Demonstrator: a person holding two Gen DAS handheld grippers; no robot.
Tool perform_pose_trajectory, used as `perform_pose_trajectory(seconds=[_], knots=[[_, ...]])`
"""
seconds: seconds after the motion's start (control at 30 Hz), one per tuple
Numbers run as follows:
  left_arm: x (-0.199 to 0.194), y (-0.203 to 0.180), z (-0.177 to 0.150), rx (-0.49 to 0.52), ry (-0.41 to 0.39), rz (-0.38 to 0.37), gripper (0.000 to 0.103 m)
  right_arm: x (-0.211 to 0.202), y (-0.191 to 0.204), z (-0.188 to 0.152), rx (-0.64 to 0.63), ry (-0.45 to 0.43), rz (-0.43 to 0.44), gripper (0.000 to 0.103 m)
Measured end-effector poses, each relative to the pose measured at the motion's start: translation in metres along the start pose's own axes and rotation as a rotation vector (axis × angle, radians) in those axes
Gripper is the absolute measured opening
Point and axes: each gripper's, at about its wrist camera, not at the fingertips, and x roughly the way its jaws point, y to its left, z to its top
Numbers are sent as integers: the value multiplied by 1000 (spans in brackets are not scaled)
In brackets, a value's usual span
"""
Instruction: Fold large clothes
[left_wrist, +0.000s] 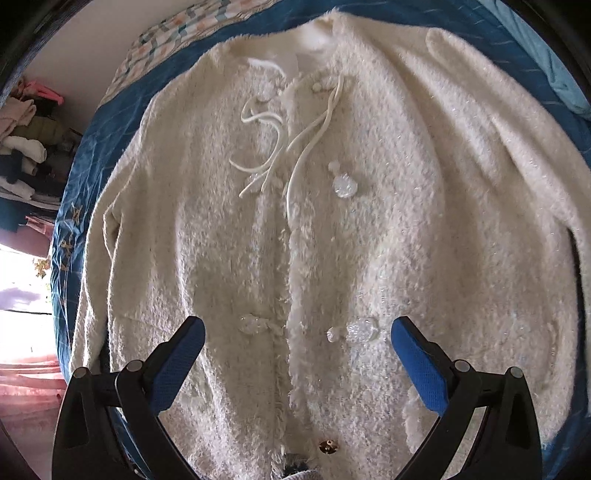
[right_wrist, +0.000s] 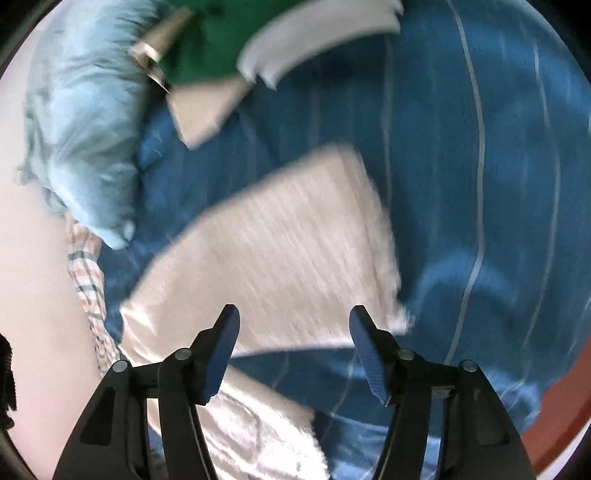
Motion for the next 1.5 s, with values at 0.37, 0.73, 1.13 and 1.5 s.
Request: perform_pose_trajectory(seconds=[0.37,0.73,1.13,1.5], knots=[[13,3,12,-19,16,8,103,68,-8,-9,203,17,143,64],[8,9,36,-46,-19,-14,103,79,79,50,96,-143,293,10],[4,68,37,-177,-25,-58,103,-45,219,7,-307,-243,338,8],[43,220,10,-419,-5,51,103,44,412,-208,-860,67,408,8]])
